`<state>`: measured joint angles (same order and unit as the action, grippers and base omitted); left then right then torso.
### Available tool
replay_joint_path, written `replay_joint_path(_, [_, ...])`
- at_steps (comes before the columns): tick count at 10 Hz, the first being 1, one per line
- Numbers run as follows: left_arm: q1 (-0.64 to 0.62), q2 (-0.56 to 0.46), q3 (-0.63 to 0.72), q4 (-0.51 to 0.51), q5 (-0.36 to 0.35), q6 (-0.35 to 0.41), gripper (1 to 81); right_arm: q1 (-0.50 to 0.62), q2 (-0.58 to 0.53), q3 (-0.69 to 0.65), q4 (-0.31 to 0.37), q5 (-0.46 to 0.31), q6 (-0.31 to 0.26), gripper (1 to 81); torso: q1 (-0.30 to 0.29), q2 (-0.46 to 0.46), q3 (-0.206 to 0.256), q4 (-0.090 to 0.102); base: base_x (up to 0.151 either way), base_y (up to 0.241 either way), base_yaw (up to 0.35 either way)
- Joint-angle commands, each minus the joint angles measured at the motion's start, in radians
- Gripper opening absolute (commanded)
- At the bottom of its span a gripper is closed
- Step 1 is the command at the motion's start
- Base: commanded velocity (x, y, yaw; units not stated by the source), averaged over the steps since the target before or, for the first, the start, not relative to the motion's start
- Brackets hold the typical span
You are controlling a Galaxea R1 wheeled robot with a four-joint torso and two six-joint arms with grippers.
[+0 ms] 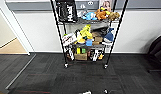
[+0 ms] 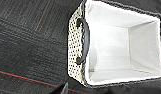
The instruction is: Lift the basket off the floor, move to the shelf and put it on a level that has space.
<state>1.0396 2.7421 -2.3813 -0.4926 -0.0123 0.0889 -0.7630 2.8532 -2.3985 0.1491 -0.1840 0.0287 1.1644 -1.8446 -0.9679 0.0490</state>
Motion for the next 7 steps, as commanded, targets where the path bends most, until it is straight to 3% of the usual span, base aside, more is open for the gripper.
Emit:
replay_joint_path(1, [-0.095, -0.027, 0.0, -0.008, 0.075, 0.002, 81.1, 0.118, 0.004, -0.002, 0.027, -0.045, 0.005, 81.1, 0.061, -0.095, 0.0, 0.0, 0.0, 0.0, 0.0])
replay_joint_path(4, [-0.114, -0.025, 0.0, -0.008, 0.077, -0.004, 81.1, 0.129, 0.005, -0.002, 0.032, -0.045, 0.005, 81.1, 0.127, -0.199, 0.0, 0.0, 0.0, 0.0, 0.0])
replay_joint_path(5, [-0.12, -0.024, 0.0, -0.009, 0.083, -0.005, 81.1, 0.13, 0.007, -0.002, 0.033, -0.045, 0.005, 81.1, 0.148, -0.233, -0.066, 0.0, 0.0, 0.0, 0.0])
replay_joint_path(7, [-0.137, -0.025, 0.0, -0.009, 0.097, -0.005, 81.1, 0.139, 0.01, -0.005, 0.032, -0.045, 0.005, 81.1, 0.181, -0.287, -0.105, 0.0, 0.0, 0.0, 0.0])
